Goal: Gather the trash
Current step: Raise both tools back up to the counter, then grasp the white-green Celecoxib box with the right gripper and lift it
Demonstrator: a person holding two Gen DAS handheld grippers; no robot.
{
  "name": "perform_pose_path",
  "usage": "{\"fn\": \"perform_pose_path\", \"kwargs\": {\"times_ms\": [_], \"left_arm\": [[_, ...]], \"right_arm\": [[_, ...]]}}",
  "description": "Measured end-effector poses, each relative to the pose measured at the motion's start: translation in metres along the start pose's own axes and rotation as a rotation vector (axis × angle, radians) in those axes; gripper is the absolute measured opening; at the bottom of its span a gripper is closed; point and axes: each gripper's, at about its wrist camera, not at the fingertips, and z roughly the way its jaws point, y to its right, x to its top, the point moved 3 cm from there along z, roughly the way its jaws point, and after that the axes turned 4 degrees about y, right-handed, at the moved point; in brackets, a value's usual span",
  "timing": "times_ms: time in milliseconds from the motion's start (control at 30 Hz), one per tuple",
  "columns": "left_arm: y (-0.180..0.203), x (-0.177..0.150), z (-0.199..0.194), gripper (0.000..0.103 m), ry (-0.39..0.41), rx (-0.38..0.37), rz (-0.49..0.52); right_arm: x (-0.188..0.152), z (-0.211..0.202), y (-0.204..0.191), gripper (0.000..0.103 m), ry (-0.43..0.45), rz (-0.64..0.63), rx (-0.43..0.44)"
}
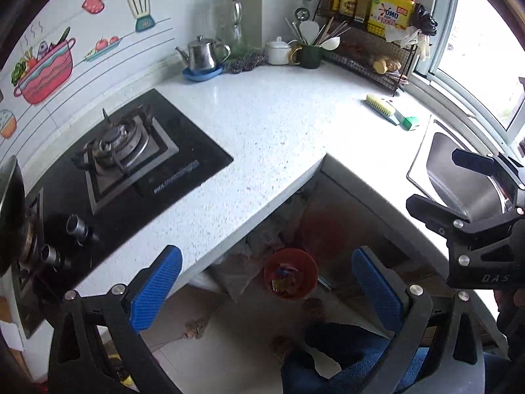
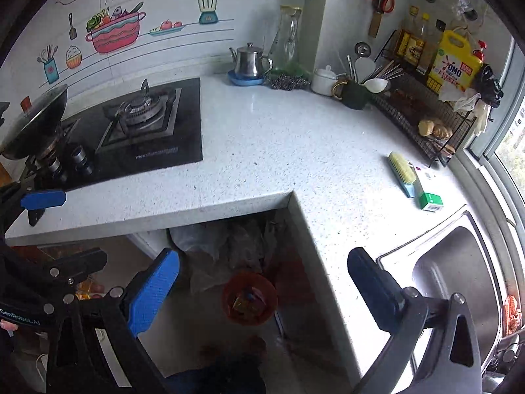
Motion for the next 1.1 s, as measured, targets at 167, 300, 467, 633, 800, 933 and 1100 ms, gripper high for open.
{"fn": "perform_pose_path", "kwargs": {"times_ms": [167, 300, 467, 633, 800, 933, 1100], "left_arm": [[0.019, 0.042, 0.001, 0.103, 0.033, -0.022, 0.051], [0.033, 0.075, 0.01, 0.103, 0.055, -0.036, 0.079], [0.051, 0.11, 0.035, 0.103, 0.048, -0.056, 0.109], [0.074, 0.15, 0.068, 0.103, 0.032, -0.073, 0.14], [0.101, 0.189, 0.102, 0.103, 0.011, -0.087, 0.167], [0.125, 0.214, 0.128, 0.103, -0.01, -0.097, 0.202], [0.155, 0.238, 0.167, 0.103, -0.056, -0.111, 0.219]], "right_arm": [[0.013, -0.004, 0.019, 0.102, 0.016, 0.023, -0.021], [0.025, -0.008, 0.037, 0.102, 0.036, 0.017, -0.046], [0.04, 0.007, 0.067, 0.102, 0.024, 0.048, -0.04], [0.059, 0.025, 0.101, 0.102, 0.017, 0.069, -0.04], [0.073, 0.047, 0.142, 0.102, -0.013, 0.094, -0.058], [0.079, 0.061, 0.177, 0.102, -0.043, 0.131, -0.078], [0.082, 0.079, 0.226, 0.102, -0.094, 0.163, -0.113]]}}
